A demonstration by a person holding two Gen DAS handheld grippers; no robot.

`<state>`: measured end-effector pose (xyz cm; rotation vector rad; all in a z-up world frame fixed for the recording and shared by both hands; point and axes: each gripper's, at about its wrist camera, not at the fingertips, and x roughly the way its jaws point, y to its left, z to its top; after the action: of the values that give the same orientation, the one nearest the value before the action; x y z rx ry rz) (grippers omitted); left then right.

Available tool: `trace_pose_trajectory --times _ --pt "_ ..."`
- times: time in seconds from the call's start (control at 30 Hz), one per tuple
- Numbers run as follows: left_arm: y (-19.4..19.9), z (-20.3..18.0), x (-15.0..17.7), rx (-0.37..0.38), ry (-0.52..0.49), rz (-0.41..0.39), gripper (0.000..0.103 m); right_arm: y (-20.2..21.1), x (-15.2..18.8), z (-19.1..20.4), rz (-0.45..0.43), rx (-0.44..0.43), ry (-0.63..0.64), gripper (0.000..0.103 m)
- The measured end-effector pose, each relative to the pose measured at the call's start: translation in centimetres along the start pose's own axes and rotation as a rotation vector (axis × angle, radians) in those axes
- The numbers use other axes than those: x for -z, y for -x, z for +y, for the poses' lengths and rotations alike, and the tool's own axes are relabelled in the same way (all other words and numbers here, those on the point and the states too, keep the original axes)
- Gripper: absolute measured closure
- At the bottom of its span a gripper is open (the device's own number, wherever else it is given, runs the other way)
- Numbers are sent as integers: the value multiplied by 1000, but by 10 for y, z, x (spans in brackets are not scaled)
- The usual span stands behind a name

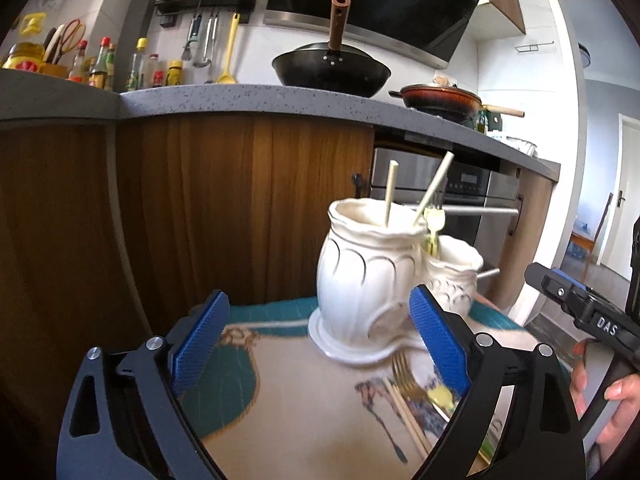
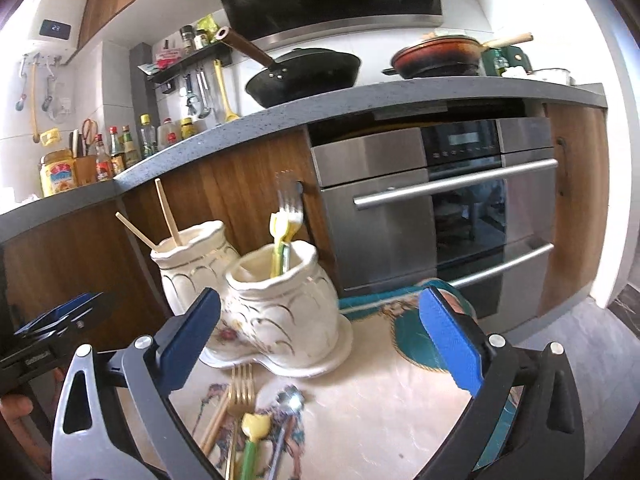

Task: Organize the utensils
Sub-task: 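Open both tools and withdraw them from the white holder, then grasp a third wooden chopstick with the left tool while the right tool reaches toward the utensils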

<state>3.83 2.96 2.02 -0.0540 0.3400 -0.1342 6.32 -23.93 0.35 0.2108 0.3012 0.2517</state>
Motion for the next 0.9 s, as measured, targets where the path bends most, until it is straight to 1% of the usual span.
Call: trace_pose_trajectory --times 0.1,0.2,0.33,0.4,0.47,0.5,0.6,0.63,0.67,0.7,0.8,0.9 --pt "8 -3 8 -8 -10 23 11 6 6 1 26 26 18 5" --pt "11 -5 12 -11 -11 50 11 13 14 4 42 32 61 5" --pt "14 -13 25 -10 -40 115 11 19 22 7 62 58 111 5" --pt "10 -20 35 -13 -69 178 11 20 25 6 84 52 99 5" --pt "5 -26 43 -2 -80 238 11 18 26 4 112 40 86 5" --pt "4 -29 45 7 -82 254 11 17 27 4 123 41 86 5" --pt "-4 -43 55 8 -117 341 14 13 28 -2 146 70 74 5" --pt "-7 -46 58 8 -129 367 17 11 27 -5 155 69 63 5" --pt "-11 -50 61 4 -142 405 28 9 28 -9 169 64 40 5" --pt "-16 -54 66 7 -146 447 41 7 28 -13 183 58 18 5" --pt "-24 -59 74 52 -114 530 56 5 30 -17 211 41 -13 5" --pt "-24 -65 77 62 -117 558 65 5 31 -16 219 42 8 5"
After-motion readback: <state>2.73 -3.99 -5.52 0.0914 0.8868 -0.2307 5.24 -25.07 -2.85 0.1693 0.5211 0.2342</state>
